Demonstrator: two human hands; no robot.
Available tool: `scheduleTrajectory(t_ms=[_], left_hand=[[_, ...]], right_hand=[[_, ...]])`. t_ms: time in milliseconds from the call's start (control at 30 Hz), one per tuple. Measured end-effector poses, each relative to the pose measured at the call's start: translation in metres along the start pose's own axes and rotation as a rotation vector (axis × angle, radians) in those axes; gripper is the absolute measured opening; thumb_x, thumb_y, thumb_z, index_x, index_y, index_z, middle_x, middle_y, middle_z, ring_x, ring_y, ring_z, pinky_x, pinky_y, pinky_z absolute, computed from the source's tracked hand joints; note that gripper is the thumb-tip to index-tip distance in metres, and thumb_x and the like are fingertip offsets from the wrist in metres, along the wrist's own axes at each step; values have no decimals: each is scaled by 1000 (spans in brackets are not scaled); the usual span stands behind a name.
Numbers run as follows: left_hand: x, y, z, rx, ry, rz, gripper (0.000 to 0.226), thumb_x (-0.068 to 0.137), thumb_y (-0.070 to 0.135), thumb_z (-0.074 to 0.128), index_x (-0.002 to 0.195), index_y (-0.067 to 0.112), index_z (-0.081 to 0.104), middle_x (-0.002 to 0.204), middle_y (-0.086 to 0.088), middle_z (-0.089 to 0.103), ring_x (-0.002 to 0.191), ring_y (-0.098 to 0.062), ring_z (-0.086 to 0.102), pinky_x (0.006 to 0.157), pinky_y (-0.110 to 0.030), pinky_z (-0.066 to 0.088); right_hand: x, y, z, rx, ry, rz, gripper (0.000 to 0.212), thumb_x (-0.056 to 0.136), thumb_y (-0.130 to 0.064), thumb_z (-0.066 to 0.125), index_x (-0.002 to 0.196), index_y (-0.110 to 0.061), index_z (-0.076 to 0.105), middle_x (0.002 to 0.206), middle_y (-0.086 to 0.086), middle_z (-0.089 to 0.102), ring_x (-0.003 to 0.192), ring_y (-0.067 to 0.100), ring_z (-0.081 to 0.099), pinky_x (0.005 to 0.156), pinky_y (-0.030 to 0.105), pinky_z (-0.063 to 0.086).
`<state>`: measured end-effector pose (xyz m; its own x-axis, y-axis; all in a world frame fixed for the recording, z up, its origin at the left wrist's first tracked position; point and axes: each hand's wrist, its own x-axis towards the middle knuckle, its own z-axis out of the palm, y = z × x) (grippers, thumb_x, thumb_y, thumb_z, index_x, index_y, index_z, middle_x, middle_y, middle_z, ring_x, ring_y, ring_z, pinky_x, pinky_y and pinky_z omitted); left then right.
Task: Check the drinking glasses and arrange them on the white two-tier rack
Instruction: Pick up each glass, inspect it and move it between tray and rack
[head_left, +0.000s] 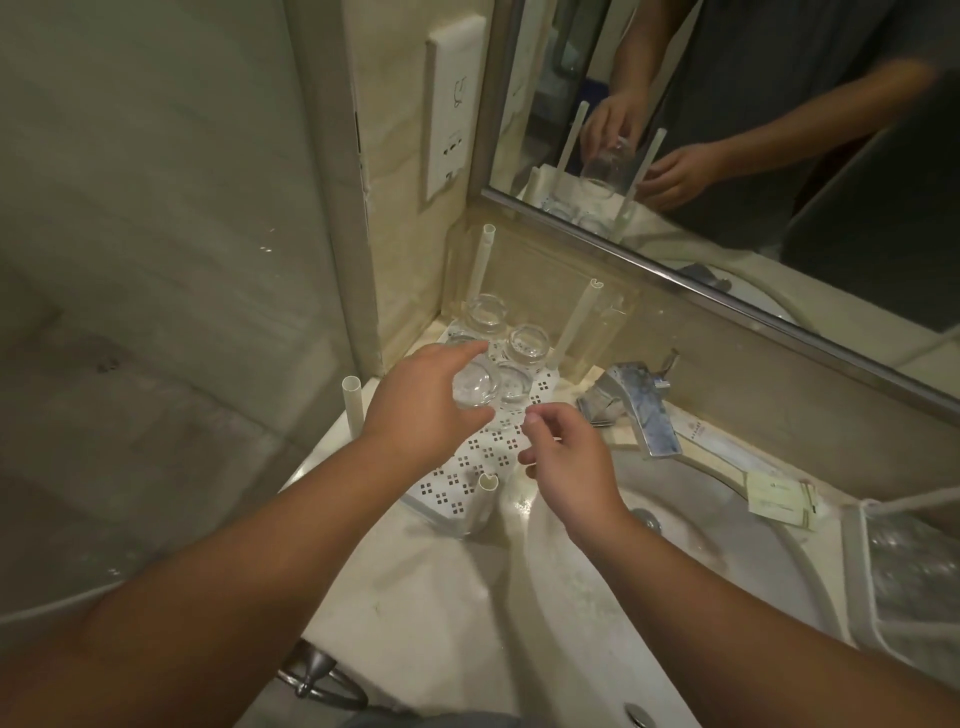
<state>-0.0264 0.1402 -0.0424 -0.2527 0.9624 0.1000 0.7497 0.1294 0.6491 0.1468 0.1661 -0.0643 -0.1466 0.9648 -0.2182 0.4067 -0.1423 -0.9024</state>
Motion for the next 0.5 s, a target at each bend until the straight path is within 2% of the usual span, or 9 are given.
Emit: scheduleTrajectory(t_ms=[100, 167, 267, 367, 433, 500], left_hand=[[-1, 25, -20, -21, 42, 82, 69, 73, 40, 84, 136, 37, 57, 129, 8, 65, 117, -11, 58, 91, -21, 39], [-3, 41, -32, -52, 65, 125, 68, 71, 42, 85, 134, 37, 60, 126, 8, 66, 116, -10, 58, 94, -23, 42], [-8, 59, -45, -91, 80, 158, 67, 70, 44, 84, 133, 40, 59, 125, 13, 65, 113, -7, 59, 92, -27, 48], [-13, 71, -51, -150, 60, 163, 69, 66, 45, 86, 130, 43, 60, 117, 18, 65, 104, 0, 59, 86, -22, 49], [-17, 77, -53, -185, 40, 161, 69, 63, 46, 88, 127, 43, 62, 111, 20, 67, 98, 3, 61, 83, -18, 49], [-21, 82, -54, -195, 21, 167, 69, 62, 46, 89, 125, 44, 62, 108, 20, 68, 94, 4, 62, 80, -16, 50]], right_hand=[[-7, -16, 0, 214, 38, 86, 12, 99, -32, 53, 95, -28, 64, 96, -1, 69, 66, 9, 68, 69, 33, 56], [-9, -26, -1, 374, 30, 158, 19, 101, -36, 49, 103, -22, 63, 102, 5, 69, 71, 16, 69, 70, 35, 55], [-13, -41, -5, 715, -81, 282, 42, 102, -46, 43, 118, -10, 56, 105, 17, 64, 79, 31, 68, 72, 40, 55], [-21, -53, -11, 987, -238, 325, 51, 99, -56, 38, 112, -11, 58, 96, 20, 63, 79, 35, 69, 82, 48, 56], [-26, -55, -13, 1088, -320, 317, 57, 99, -57, 36, 120, -10, 61, 107, 22, 69, 92, 38, 70, 85, 53, 56], [-30, -56, -15, 1146, -369, 311, 60, 98, -56, 37, 130, -9, 58, 118, 24, 67, 99, 38, 68, 82, 49, 56]])
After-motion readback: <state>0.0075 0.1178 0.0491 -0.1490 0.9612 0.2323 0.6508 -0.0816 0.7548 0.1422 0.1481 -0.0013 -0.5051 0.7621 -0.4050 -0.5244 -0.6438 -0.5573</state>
